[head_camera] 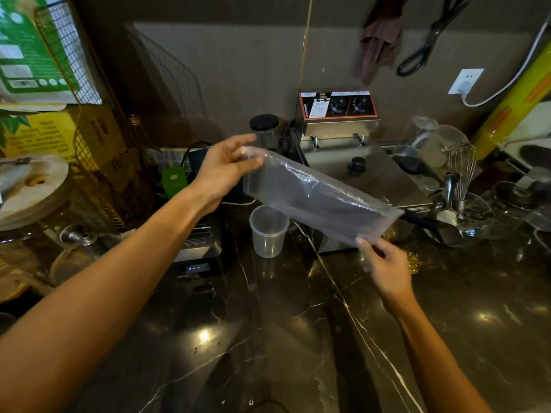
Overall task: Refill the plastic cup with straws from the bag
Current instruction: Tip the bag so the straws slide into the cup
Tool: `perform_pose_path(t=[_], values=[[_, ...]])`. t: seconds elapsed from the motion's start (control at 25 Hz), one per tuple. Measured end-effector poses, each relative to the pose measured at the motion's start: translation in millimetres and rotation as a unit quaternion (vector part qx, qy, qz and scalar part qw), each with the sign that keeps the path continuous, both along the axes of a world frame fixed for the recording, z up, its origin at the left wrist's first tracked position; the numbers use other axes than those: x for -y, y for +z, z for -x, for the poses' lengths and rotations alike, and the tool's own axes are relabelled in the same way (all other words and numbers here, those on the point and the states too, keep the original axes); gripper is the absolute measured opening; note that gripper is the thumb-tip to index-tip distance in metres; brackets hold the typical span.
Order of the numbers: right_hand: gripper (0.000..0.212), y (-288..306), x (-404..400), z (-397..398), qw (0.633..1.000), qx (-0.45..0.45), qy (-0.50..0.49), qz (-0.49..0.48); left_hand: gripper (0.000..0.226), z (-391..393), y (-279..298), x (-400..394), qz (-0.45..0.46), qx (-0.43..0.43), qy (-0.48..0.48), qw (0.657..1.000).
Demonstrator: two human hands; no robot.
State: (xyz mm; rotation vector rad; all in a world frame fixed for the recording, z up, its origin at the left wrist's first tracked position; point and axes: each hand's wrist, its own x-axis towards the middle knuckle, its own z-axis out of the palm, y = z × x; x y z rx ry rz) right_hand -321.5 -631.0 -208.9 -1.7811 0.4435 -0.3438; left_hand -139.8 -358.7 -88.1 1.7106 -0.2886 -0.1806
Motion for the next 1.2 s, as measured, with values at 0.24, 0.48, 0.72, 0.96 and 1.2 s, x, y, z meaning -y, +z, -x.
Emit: perform_pose_path(t=[0.24,0.48,0.72,0.96,1.2], values=[[0.012,25.4,7.9,-38.0,0.999,0.028,0.004,0.036,0.043,-15.6,-32.8,-12.1,0.025,0.003,0.068,0.997],[0.016,30.4,16.0,-66.2,0.999,0.03,-0.014,0.025,0.048,-22.5,-55.3,-17.0,0.041,-0.036,0.081,0.995],[0.025,35.4,13.3,-73.7,0.999,0.025,0.018,0.029,0.061,-24.1,-67.3,-15.3,0.014,-0.047,0.065,0.997],[0.028,39.1,17.9,-77.3,0.998,0.043,-0.006,0.056,0.047,-25.8,-80.8,-11.7,0.029,-0.066,0.072,0.995],[0.029,54.7,21.2,-97.3,0.987,0.032,-0.006,0.155,0.035,-21.5,-100.0,-9.8,0.04,-0.073,0.111,0.99]])
